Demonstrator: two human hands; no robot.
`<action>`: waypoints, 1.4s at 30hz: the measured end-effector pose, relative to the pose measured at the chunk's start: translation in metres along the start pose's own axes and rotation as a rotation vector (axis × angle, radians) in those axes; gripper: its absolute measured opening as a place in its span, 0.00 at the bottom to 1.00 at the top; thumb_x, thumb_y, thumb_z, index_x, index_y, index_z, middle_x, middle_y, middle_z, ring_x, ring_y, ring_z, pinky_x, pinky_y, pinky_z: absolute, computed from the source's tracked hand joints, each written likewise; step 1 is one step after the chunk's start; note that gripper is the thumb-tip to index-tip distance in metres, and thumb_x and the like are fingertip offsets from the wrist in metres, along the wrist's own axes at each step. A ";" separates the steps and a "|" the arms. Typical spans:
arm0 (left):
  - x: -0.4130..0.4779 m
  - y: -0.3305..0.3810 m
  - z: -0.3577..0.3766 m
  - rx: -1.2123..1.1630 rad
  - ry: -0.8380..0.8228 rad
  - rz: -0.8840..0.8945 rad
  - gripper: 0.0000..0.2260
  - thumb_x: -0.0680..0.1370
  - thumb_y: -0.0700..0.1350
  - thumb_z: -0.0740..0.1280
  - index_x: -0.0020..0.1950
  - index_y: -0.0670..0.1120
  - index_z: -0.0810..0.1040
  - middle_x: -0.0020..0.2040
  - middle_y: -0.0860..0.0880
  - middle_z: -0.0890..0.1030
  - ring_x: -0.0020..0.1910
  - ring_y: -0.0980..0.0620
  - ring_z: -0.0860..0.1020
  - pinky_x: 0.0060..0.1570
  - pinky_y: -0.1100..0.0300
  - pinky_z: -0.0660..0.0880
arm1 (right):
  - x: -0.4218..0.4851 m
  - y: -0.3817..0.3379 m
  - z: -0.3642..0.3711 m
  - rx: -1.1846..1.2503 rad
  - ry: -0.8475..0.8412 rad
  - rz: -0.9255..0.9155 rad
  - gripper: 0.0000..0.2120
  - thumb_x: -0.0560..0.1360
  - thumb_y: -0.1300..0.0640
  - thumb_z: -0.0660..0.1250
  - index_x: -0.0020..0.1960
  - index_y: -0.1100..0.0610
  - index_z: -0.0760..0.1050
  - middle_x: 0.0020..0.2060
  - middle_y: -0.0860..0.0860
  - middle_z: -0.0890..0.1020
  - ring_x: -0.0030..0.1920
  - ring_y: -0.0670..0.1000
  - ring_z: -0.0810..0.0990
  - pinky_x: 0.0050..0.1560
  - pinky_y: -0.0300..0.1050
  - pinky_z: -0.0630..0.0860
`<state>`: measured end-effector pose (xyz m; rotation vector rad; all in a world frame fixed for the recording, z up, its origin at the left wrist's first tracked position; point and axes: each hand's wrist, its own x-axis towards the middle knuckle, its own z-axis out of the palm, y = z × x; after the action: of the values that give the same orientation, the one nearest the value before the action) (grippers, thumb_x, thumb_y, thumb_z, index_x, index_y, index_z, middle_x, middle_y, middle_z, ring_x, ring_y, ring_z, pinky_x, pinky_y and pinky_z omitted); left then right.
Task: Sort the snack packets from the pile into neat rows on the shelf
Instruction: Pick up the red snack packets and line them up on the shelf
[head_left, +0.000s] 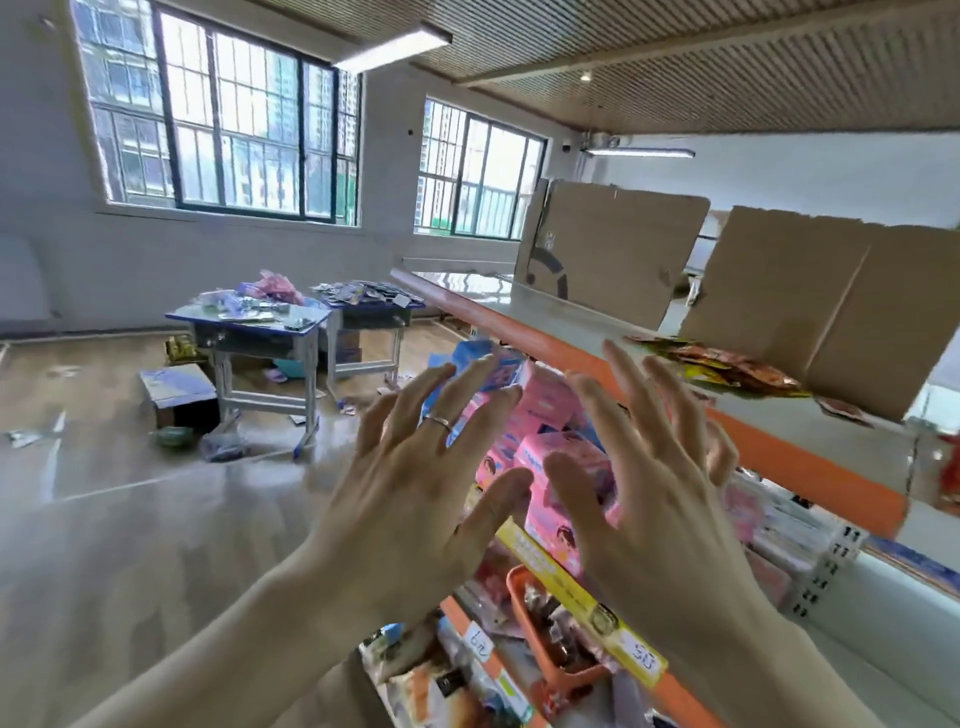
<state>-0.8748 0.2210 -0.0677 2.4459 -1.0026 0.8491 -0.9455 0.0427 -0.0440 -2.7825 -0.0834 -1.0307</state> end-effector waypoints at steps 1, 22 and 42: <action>0.008 -0.006 0.004 0.002 0.000 0.001 0.26 0.82 0.62 0.50 0.76 0.52 0.64 0.79 0.52 0.61 0.77 0.45 0.60 0.70 0.40 0.64 | 0.008 0.002 0.008 0.007 0.001 0.000 0.28 0.80 0.34 0.48 0.77 0.42 0.57 0.79 0.38 0.44 0.78 0.44 0.37 0.73 0.64 0.43; 0.243 -0.079 0.115 -0.002 0.127 0.201 0.27 0.82 0.62 0.49 0.77 0.50 0.64 0.78 0.48 0.61 0.76 0.46 0.58 0.72 0.46 0.59 | 0.210 0.128 0.077 -0.182 0.174 0.086 0.28 0.77 0.37 0.51 0.75 0.45 0.61 0.78 0.43 0.55 0.77 0.47 0.48 0.71 0.59 0.48; 0.414 -0.065 0.228 -0.401 0.174 0.693 0.22 0.79 0.58 0.57 0.69 0.49 0.72 0.76 0.50 0.63 0.71 0.48 0.62 0.63 0.48 0.65 | 0.236 0.243 0.045 -0.363 0.367 0.874 0.10 0.75 0.45 0.65 0.46 0.50 0.79 0.42 0.44 0.82 0.51 0.53 0.79 0.55 0.54 0.76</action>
<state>-0.5034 -0.0651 0.0231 1.6596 -1.7865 0.9223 -0.7103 -0.1904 0.0419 -2.3631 1.3345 -1.3153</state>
